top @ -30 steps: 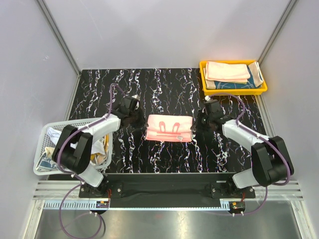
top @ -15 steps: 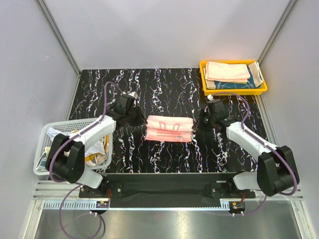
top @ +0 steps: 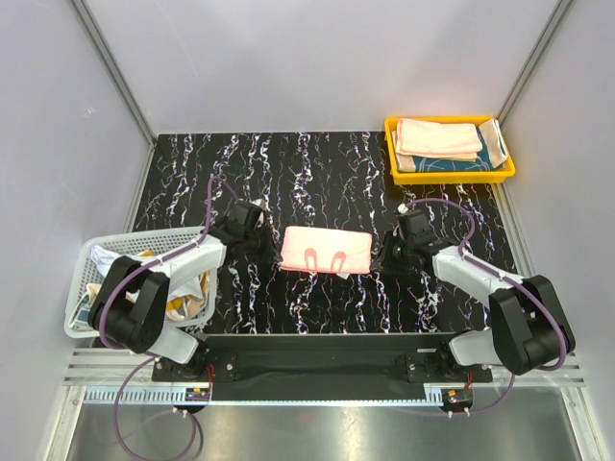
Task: Fold and stack the towels
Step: Fold the towel
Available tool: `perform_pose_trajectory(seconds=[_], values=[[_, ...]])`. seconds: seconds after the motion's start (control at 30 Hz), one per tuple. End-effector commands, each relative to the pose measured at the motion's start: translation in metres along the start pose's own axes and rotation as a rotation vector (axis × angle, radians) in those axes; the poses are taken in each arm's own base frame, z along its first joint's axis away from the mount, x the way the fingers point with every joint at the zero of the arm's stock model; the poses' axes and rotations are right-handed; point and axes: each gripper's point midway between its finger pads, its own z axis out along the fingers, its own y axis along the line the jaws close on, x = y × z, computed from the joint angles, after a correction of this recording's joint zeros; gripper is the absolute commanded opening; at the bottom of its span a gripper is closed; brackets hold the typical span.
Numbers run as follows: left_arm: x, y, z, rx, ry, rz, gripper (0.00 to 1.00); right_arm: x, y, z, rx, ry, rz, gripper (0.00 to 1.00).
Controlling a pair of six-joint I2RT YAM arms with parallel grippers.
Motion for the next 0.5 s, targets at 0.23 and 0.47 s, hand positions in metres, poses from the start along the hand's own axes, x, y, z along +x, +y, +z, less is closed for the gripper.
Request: perform_pose_trajectory(seconds=[0.23,0.47], values=[[-0.018,-0.012,-0.019,0.0,-0.059,0.044,0.42,-0.022,0.007,-0.017,0.015,-0.098,-0.031,0.47],[-0.042,-0.041,-0.043,-0.035,-0.12,0.126,0.38,-0.048,0.012,-0.005,0.05,-0.132,-0.015,0.49]])
